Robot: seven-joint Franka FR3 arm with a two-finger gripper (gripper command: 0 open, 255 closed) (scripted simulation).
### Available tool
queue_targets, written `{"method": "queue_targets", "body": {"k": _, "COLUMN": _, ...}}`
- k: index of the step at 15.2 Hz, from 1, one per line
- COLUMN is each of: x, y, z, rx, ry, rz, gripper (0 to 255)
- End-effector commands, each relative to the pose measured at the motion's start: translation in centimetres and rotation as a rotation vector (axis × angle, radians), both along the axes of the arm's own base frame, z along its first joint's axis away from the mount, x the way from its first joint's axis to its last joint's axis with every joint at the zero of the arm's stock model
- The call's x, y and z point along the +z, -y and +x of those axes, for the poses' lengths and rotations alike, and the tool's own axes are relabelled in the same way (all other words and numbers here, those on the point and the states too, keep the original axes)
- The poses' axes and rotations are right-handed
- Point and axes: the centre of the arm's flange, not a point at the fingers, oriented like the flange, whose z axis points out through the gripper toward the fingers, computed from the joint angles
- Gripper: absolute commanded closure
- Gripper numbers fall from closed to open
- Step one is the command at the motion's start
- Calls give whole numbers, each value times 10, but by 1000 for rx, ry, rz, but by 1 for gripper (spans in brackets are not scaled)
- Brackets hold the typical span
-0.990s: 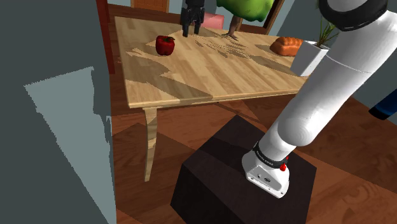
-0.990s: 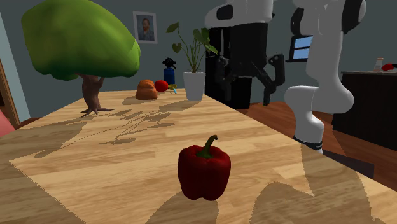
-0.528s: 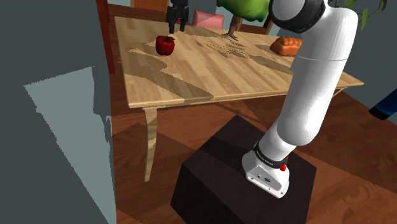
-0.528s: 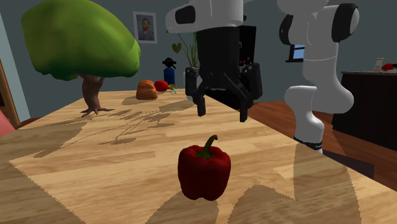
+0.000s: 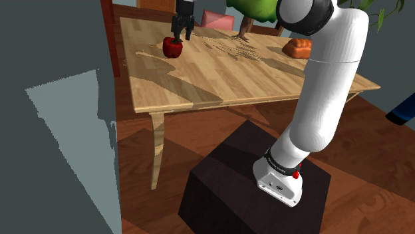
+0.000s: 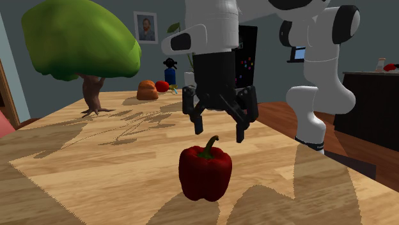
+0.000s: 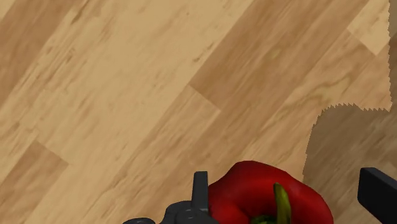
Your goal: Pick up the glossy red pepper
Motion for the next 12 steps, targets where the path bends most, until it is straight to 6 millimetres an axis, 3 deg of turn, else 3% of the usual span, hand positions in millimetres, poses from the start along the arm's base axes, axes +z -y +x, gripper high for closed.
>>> {"method": "queue_targets", "body": {"k": 1, "x": -4, "y": 0, "z": 0, "rx": 0, "ry": 1, "rz": 0, "gripper": 0}}
{"method": "queue_targets", "body": {"k": 2, "x": -4, "y": 0, "z": 0, "rx": 0, "ry": 1, "rz": 0, "gripper": 255}}
{"method": "queue_targets", "body": {"k": 12, "x": 1, "y": 0, "z": -1, "rx": 0, "ry": 1, "rz": 0, "gripper": 255}}
